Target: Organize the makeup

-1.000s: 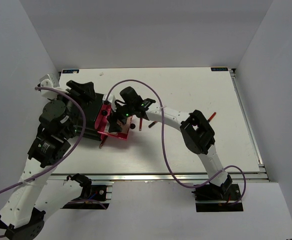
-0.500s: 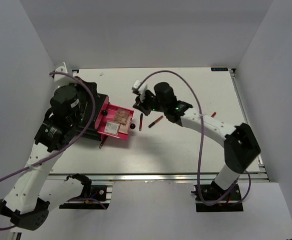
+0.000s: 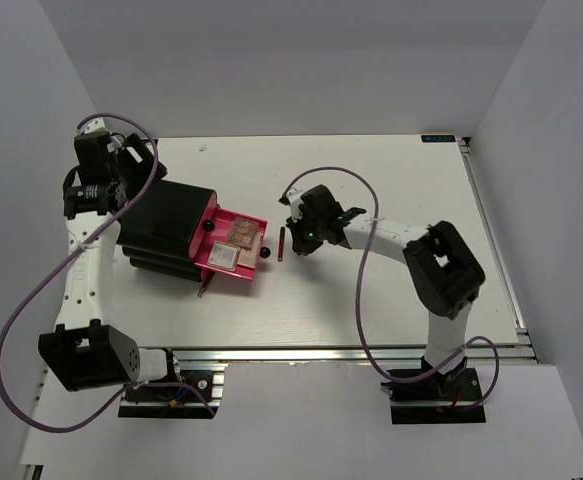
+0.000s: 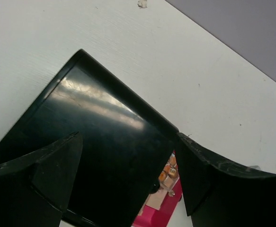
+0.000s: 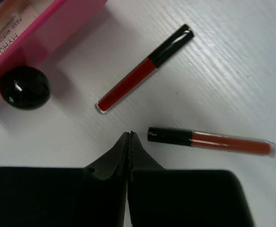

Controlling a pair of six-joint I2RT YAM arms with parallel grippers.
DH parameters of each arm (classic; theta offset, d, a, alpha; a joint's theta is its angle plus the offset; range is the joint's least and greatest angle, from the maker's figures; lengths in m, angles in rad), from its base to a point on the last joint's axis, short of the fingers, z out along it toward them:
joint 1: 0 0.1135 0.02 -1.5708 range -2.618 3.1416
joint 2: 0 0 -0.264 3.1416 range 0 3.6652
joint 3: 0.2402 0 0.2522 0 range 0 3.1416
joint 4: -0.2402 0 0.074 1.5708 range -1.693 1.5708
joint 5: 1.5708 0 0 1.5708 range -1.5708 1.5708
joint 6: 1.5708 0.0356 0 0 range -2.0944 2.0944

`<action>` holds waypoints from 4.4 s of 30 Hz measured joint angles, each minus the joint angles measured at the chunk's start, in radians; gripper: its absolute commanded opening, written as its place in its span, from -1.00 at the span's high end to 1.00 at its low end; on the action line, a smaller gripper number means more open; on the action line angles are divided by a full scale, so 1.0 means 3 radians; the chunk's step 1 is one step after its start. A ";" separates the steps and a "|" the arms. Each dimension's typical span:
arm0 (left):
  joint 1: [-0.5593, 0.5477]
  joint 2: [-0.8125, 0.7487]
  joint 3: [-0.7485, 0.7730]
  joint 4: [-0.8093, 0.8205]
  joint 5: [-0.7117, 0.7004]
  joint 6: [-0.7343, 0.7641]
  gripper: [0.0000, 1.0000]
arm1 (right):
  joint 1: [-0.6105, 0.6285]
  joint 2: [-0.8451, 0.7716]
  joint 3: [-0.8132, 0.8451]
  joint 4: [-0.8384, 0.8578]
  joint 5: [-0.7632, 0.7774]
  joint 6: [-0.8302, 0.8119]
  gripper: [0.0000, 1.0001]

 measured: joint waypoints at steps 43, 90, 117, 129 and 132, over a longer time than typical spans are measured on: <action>0.0337 0.0680 -0.0594 0.1218 -0.0303 0.1052 -0.21 | 0.0284 0.1333 0.1915 -0.0098 -0.0996 0.1382 1.00; 0.0360 0.0704 -0.0689 0.1441 -0.0069 0.0924 -0.34 | 0.0397 0.1845 0.1766 0.1061 -0.1274 0.1528 -0.07; 0.0362 0.0738 -0.0708 0.1516 -0.0043 0.0811 -0.35 | 0.0543 0.1918 0.1890 0.1245 -0.1189 0.1638 0.52; 0.0369 0.0743 -0.0708 0.1517 -0.0017 0.0764 -0.36 | 0.0468 0.1642 0.1369 0.1470 -0.1185 0.1597 0.65; 0.0380 0.0744 -0.0710 0.1518 0.0005 0.0749 -0.36 | 0.0432 0.1537 0.1174 0.1493 -0.1176 0.1573 0.65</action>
